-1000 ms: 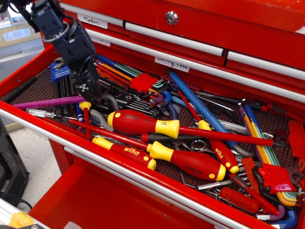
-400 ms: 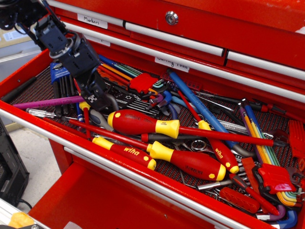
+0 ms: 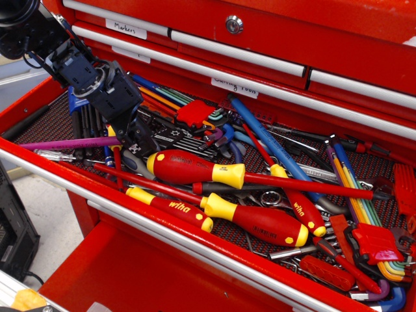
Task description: Pick up violet Allen key
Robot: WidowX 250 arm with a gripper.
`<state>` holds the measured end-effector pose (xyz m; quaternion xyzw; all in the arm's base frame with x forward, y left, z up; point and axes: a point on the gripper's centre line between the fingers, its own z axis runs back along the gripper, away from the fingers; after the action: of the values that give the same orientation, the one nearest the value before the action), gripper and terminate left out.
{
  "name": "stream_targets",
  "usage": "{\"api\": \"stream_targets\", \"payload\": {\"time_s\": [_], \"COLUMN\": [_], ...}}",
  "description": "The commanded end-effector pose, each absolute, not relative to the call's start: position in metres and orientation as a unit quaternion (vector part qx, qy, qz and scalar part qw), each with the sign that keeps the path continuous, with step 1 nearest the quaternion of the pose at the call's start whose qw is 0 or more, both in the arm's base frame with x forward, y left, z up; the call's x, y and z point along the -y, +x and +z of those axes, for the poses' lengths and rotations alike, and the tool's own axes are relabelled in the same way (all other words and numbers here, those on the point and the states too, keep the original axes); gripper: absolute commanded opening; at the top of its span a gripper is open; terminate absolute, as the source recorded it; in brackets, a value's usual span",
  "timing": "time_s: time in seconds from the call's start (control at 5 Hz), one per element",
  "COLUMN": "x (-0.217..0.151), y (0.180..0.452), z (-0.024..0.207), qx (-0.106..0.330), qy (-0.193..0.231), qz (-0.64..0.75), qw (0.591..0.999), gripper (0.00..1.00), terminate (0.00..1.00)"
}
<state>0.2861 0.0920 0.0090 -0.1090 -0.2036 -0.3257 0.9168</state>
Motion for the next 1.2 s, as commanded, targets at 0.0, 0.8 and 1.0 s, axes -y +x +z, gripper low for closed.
{"api": "stream_targets", "payload": {"time_s": [0.0,0.8,1.0], "x": [-0.096,-0.108,-0.106], "y": [0.294,0.311,0.310], "z": [0.027,0.212,0.237], "qx": [0.195,0.060,0.055], "qy": [-0.095,0.117,0.159], "qz": [-0.333,-0.351,-0.342], "qw": [0.918,0.927,0.925], "gripper": [0.00,0.00,0.00], "terminate": [0.00,0.00,0.00]}}
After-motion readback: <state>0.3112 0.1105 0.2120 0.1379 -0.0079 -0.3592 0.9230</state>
